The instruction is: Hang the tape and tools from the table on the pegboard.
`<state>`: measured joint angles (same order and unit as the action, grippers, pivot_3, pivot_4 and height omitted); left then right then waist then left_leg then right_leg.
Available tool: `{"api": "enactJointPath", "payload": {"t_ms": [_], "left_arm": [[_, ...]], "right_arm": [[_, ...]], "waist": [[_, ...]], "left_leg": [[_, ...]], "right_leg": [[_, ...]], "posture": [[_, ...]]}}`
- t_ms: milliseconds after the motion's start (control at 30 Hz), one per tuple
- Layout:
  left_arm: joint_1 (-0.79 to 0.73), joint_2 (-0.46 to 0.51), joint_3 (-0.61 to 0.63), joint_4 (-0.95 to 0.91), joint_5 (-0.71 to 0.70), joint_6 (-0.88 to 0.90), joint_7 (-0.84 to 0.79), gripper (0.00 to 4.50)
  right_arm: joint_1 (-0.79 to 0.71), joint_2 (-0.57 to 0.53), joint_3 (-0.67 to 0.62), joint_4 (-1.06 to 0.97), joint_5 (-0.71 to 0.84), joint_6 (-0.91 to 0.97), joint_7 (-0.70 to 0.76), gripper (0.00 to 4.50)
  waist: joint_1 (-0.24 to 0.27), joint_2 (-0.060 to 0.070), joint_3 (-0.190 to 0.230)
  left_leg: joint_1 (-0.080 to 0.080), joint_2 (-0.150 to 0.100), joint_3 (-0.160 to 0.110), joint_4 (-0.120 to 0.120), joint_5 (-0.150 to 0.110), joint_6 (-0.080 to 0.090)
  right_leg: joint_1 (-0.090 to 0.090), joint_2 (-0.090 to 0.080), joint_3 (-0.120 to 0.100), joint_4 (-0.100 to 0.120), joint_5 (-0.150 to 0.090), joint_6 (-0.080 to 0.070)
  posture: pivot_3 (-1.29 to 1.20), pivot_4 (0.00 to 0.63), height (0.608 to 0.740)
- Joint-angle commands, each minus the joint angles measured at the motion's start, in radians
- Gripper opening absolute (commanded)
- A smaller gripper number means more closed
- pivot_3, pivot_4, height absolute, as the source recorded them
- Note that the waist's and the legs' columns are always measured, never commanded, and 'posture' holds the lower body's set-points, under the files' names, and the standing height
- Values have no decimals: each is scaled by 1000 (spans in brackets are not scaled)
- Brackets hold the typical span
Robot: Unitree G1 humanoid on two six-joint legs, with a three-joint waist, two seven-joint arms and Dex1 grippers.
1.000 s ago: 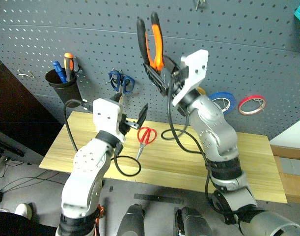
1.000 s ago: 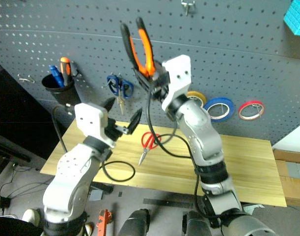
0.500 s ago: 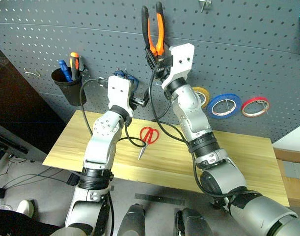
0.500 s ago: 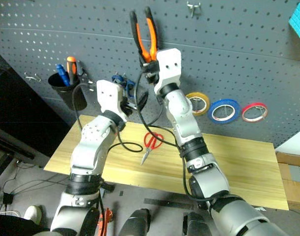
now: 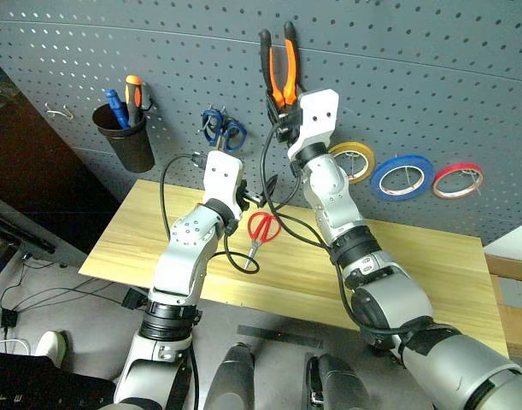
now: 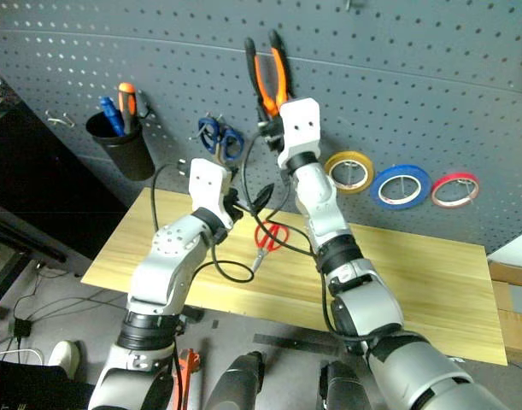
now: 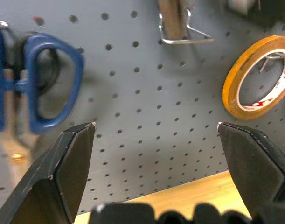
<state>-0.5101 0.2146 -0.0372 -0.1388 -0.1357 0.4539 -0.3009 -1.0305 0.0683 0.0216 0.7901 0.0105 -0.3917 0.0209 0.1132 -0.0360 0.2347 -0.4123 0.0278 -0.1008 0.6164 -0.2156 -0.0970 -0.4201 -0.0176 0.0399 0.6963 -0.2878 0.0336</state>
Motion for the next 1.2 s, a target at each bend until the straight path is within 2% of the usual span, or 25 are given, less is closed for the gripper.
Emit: {"api": "enactJointPath", "payload": {"t_ms": [33, 167, 367, 400, 567, 700, 933, 1033, 1100, 1200], "left_arm": [[-40, 0, 6, -34, -9, -10, -6, 4500], [-44, -3, 8, -24, -7, -18, -7, 4500], [-43, 0, 13, -19, -6, -25, -8, 4500], [-43, 0, 15, -18, -6, -27, -8, 4500], [-24, 3, 16, -17, -7, -36, -13, 4500], [23, 0, 25, -49, -10, -9, 2, 4500], [199, 28, 28, -115, 36, 99, 72, 4500], [222, 25, 35, -55, 50, 139, 100, 4500], [221, 27, 42, -19, 48, 150, 100, 4500], [220, 12, 39, 79, 44, 159, 101, 4500]], "right_arm": [[29, -24, -3, -29, -50, -17, -57, 2096], [98, -45, 19, -60, -132, -1, -132, 2096], [145, -27, 12, -136, -99, 130, -118, 2096], [152, -25, 14, -156, -94, 148, -110, 2824], [187, -28, 20, -277, -93, 236, -102, 4434], [259, -42, 36, -465, -71, 329, -24, 4472], [513, -187, 121, -989, 116, 588, 316, 4472], [625, -256, 153, -1111, 225, 663, 457, 4472], [656, -282, 173, -1142, 255, 687, 507, 4472], [749, -387, 242, -1172, 275, 676, 663, 4472]], "waist": [[0, 0, 1], [0, 1, 3], [11, 1, 3], [12, 1, 3], [5, 1, 3], [-3, 1, 2], [-37, 1, 2], [-50, 2, 2], [-62, 2, 2], [-73, 2, 2]], "left_leg": [[0, 0, 0, 1, 0, 0], [0, 0, 0, 1, 0, 0], [-1, -1, -1, 1, 0, 0], [-1, -1, -1, 1, 0, 0], [-1, -1, -1, 2, 0, 0], [-1, -1, -1, 3, 0, 0], [-3, 0, -2, 3, 0, 0], [-3, 0, -3, 4, -1, 0], [-2, 0, -4, 5, -1, 0], [-1, -1, -5, 8, -1, 1]], "right_leg": [[0, 0, 0, 0, 0, 0], [0, 0, 0, 1, 0, 0], [0, 0, 0, 0, 0, 0], [0, 0, 0, 0, 0, 0], [0, 0, 0, 0, 0, 0], [1, 0, 0, 0, 0, 0], [0, 0, 0, -3, 0, 0], [1, 0, -1, -2, 0, 0], [2, 0, -2, -2, 0, 0], [5, 0, -2, -2, 0, 1]], "posture": [[312, 258, 740], [303, 250, 740], [285, 237, 740], [285, 237, 740], [254, 221, 740], [225, 212, 740], [181, 210, 740], [169, 214, 740], [164, 217, 740], [147, 218, 740]]}}
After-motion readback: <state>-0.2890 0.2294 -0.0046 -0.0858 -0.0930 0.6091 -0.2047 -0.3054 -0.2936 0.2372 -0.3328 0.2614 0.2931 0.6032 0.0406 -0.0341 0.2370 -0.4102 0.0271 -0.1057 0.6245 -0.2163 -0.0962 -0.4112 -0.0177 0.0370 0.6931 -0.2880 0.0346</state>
